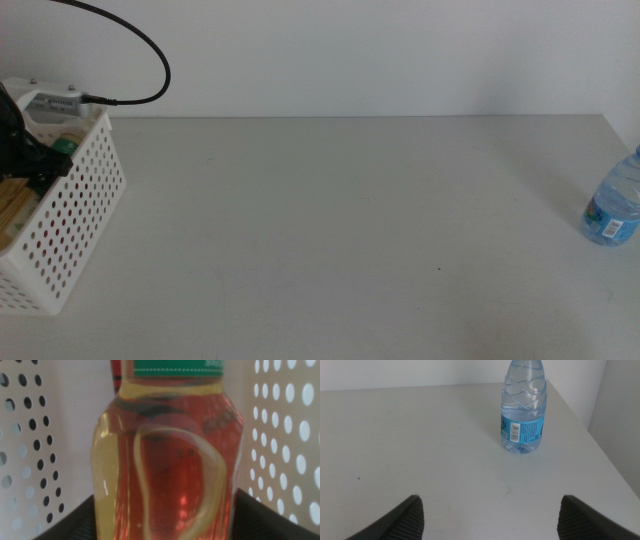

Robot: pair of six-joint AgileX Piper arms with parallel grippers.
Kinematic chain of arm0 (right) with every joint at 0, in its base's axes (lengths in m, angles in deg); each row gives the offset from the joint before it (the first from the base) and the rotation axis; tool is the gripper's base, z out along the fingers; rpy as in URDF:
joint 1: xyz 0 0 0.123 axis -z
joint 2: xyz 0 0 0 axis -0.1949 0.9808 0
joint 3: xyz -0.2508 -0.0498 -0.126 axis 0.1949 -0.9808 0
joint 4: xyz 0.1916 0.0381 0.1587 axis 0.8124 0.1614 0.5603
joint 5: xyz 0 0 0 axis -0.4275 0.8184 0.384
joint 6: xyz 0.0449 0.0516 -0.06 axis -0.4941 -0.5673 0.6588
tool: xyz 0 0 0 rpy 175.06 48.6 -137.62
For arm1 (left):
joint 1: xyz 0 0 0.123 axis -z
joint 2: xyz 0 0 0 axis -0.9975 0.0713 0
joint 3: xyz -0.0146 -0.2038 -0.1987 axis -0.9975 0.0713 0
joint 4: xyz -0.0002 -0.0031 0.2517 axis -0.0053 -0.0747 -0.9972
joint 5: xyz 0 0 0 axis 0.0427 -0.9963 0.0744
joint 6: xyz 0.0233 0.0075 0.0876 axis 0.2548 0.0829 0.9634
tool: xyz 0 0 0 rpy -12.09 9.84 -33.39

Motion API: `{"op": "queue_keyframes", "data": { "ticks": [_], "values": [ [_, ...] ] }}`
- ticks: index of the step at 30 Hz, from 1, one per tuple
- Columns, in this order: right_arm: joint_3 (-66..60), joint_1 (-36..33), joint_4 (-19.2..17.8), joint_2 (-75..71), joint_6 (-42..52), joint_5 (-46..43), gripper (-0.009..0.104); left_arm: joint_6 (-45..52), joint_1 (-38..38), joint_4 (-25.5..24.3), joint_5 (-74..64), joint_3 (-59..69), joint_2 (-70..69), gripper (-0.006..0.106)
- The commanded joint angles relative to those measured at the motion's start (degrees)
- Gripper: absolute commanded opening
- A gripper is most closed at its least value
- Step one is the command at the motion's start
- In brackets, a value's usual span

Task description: Use arms to grab the bottles and put them into the dustbin to the left of the table.

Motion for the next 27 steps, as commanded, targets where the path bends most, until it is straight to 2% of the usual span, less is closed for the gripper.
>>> {"op": "queue_keyframes", "data": {
  "ticks": [1, 4, 19, 22, 27],
  "values": [
    [0.57, 0.30, -0.65, -1.21, 0.53, -4.25, 0.075, 0.51, -0.04, 0.67, 3.50, -2.17, -3.17, 0.084],
    [0.57, 0.30, -0.65, -1.21, 0.53, -4.25, 0.075, 0.71, -0.04, 0.67, 3.50, -2.17, -3.64, 0.094],
    [0.57, 0.30, -0.65, -1.21, 0.53, -4.25, 0.075, 0.59, 0.06, 1.26, 7.11, -2.23, -12.44, 0.094],
    [0.57, 0.30, -0.65, -1.21, 0.53, -4.25, 0.075, 1.87, 0.06, 3.69, 8.02, -2.23, -15.57, 0.094],
    [0.57, 0.30, -0.65, -1.21, 0.53, -4.25, 0.075, 6.56, 0.06, 14.13, 11.51, -2.23, -20.64, 0.094]
  ]
}}
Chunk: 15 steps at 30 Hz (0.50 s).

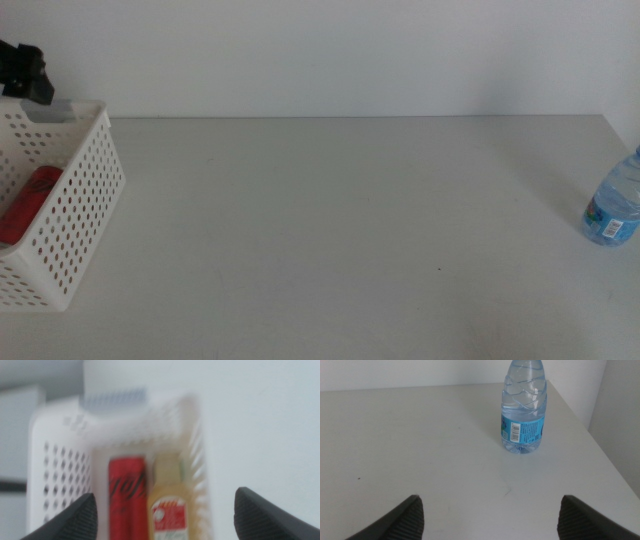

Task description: Use arms to grab the bottles and put them into the dustbin to the left of the table.

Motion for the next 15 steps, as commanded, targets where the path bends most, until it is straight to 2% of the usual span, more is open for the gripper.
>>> {"op": "queue_keyframes", "data": {
  "ticks": [1, 6, 15],
  "values": [
    [0.57, 0.30, -0.65, -1.21, 0.53, -4.25, 0.075, 3.72, 0.06, 6.96, 4.47, -1.80, -4.84, 0.094],
    [0.57, 0.30, -0.65, -1.21, 0.53, -4.25, 0.075, 7.29, 0.06, 16.17, 2.64, -1.80, -8.80, 0.092],
    [0.57, 0.30, -0.65, -1.21, 0.53, -4.25, 0.075, 17.09, 2.76, 26.74, -7.64, -1.67, -14.89, 0.092]
  ]
}}
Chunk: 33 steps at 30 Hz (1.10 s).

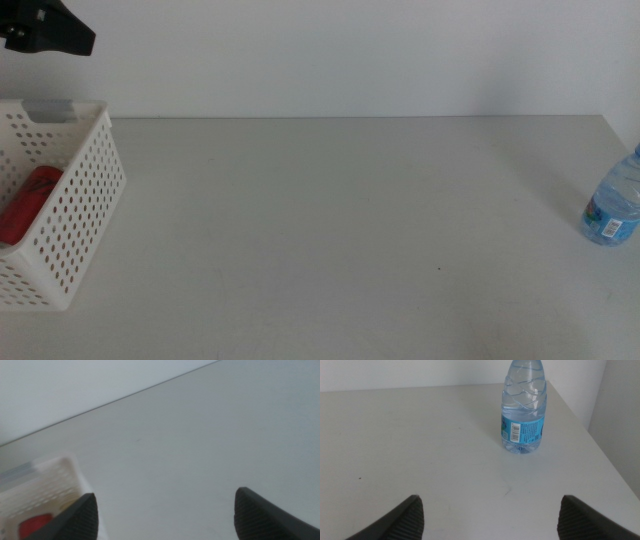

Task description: Use arms to grab the bottles and put them into the dustbin to the left of the table.

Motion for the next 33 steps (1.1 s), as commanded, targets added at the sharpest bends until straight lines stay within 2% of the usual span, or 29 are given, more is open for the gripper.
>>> {"op": "queue_keyframes", "data": {
  "ticks": [1, 7, 13, 23, 33],
  "values": [
    [0.57, 0.30, -0.65, -1.21, 0.53, -4.25, 0.075, 1.31, 2.38, 4.56, 0.18, -1.62, -3.52, 0.092],
    [0.57, 0.30, -0.65, -1.21, 0.53, -4.25, 0.075, -2.55, 12.87, 1.26, 3.10, -0.07, -6.78, 0.092],
    [0.57, 0.30, -0.65, -1.21, 0.53, -4.25, 0.075, -4.11, 25.25, -2.09, 17.77, 10.46, -10.28, 0.092],
    [0.57, 0.30, -0.65, -1.21, 0.53, -4.25, 0.075, -20.69, 38.07, -15.98, 22.87, 30.17, -26.78, 0.092],
    [0.57, 0.30, -0.65, -1.21, 0.53, -4.25, 0.075, -22.29, 49.62, -16.47, 25.18, 46.11, -47.93, 0.092]
  ]
}}
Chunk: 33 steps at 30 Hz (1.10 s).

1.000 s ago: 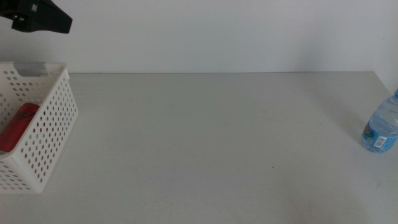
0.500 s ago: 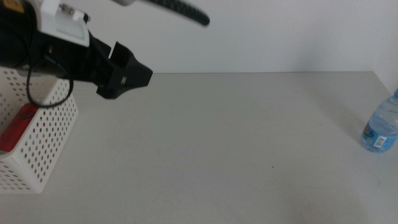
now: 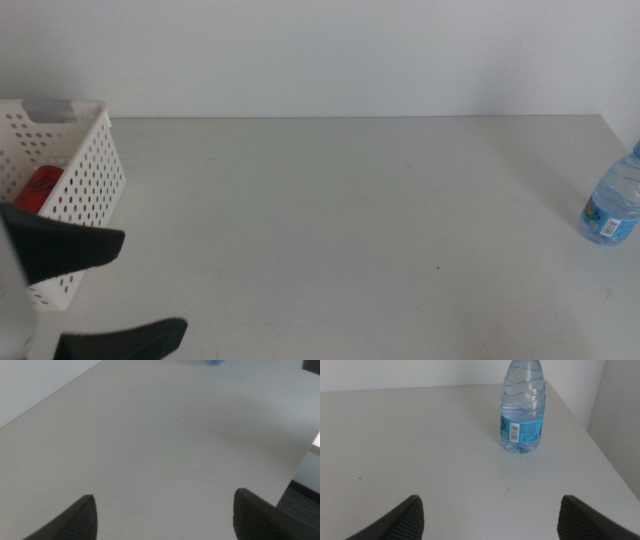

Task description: Use arms to grab the bottles and put them into the dustbin to the left of the table.

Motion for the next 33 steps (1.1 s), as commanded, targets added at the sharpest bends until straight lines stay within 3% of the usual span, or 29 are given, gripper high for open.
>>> {"op": "queue_keyframes", "data": {
  "ticks": [1, 7, 33],
  "values": [
    [0.57, 0.30, -0.65, -1.21, 0.53, -4.25, 0.075, -1.03, 2.67, 0.82, 4.52, 0.51, -3.98, 0.092],
    [0.57, 0.30, -0.65, -1.21, 0.53, -4.25, 0.075, -2.52, 5.50, -1.12, 5.40, 1.57, -9.16, 0.092],
    [0.57, 0.30, -0.65, -1.21, 0.53, -4.25, 0.075, -6.31, 5.37, -8.04, 17.87, 1.57, -8.67, 0.092]
  ]
}}
